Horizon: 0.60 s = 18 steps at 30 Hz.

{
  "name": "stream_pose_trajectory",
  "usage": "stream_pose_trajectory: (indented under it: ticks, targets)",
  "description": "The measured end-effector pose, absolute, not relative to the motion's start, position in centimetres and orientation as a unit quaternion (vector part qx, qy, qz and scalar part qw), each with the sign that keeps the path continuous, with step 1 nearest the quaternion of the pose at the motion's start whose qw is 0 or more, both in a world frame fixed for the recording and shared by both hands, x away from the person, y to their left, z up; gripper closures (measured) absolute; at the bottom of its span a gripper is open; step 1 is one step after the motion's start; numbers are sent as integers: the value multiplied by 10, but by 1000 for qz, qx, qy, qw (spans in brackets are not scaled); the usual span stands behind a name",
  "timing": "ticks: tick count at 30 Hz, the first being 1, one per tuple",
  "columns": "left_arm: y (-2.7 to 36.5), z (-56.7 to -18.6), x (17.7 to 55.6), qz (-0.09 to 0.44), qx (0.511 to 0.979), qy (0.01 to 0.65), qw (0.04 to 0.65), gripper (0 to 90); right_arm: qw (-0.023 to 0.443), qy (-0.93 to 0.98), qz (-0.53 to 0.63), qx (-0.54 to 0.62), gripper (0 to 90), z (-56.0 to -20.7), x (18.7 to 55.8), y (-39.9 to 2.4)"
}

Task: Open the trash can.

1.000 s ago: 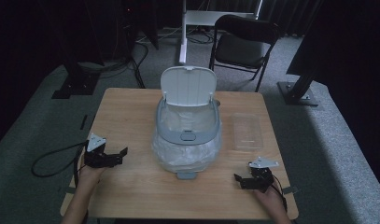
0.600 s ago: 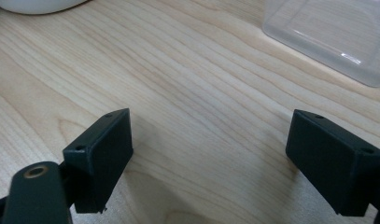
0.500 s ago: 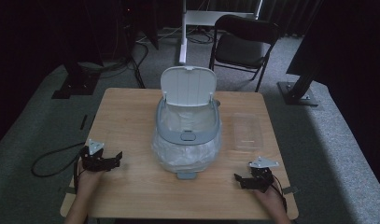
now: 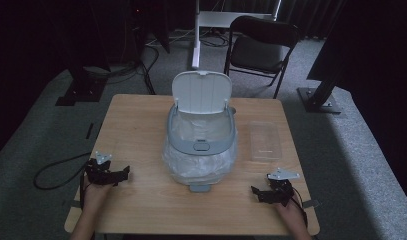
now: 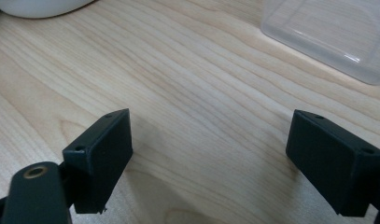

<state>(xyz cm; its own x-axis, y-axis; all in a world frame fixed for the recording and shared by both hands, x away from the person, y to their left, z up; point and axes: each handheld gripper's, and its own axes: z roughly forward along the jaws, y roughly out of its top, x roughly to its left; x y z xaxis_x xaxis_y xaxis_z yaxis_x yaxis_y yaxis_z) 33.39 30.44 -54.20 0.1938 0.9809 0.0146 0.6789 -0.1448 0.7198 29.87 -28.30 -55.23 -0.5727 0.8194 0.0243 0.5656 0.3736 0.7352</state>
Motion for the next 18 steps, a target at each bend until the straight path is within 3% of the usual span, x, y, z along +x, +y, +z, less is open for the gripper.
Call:
stream_pose_trajectory:
  ticks: [18]
  targets:
    - [305,-547,341,252,700,611,270,6,180,808,357,432,138,-552,299,-283]
